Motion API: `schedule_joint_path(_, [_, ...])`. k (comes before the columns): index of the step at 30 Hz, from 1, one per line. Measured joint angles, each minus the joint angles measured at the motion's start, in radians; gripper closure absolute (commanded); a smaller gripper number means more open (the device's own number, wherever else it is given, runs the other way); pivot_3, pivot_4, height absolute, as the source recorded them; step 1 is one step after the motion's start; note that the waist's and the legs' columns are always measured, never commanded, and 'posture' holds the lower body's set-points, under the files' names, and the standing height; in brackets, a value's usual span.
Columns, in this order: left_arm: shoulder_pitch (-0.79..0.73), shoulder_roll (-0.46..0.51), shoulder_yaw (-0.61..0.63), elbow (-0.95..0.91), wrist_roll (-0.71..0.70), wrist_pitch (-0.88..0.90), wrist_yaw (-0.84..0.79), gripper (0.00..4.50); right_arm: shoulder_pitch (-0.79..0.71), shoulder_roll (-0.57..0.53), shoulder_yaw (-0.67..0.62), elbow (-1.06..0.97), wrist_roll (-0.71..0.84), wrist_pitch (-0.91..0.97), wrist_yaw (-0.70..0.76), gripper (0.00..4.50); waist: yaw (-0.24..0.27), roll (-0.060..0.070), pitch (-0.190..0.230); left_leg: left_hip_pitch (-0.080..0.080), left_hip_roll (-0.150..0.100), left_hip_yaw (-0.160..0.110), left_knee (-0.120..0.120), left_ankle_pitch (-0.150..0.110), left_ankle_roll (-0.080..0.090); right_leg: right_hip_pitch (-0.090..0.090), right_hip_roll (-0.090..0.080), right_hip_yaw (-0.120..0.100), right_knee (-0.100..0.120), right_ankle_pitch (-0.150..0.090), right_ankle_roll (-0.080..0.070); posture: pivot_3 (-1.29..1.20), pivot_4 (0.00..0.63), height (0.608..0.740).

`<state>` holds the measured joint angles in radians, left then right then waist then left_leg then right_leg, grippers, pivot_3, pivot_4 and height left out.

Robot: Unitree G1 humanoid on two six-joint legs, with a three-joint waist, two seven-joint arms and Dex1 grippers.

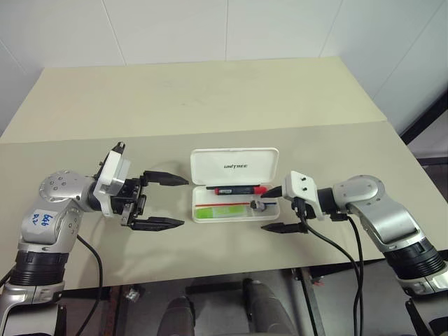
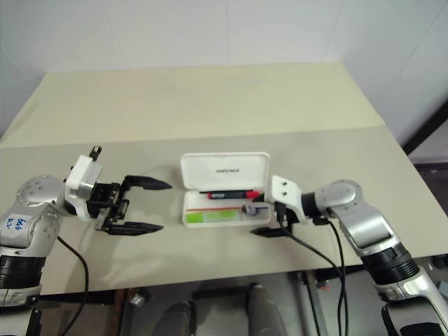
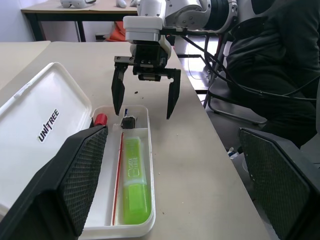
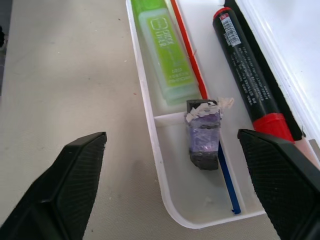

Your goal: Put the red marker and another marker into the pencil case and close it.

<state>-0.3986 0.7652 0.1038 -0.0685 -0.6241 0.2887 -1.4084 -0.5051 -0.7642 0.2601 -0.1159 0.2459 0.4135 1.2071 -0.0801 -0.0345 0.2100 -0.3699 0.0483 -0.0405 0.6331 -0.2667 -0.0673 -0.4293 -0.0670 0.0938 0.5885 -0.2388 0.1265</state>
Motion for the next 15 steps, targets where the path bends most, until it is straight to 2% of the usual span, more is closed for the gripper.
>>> schedule_joint_path(6, [-0.019,-0.001,-0.006,0.003,0.004,-0.004,-0.001,0.0,-0.01,0.015,-0.037,-0.011,0.025,-0.001,0.0,0.02,-0.002,0.0,0.0,0.0,0.0,0.0,-0.001,0.0,0.0,0.0,0.0,0.0,0.0,0.0,0.0,0.0,0.15,0.74])
schedule_joint_path(15, [-0.022,-0.003,-0.007,0.004,0.006,-0.004,-0.002,0.0,-0.013,0.069,-0.025,-0.088,0.092,0.028,0.004,0.02,0.0,0.0,0.0,0.0,0.0,0.0,-0.001,0.0,0.0,0.0,0.0,0.0,0.0,0.0,0.0,0.0,0.15,0.74])
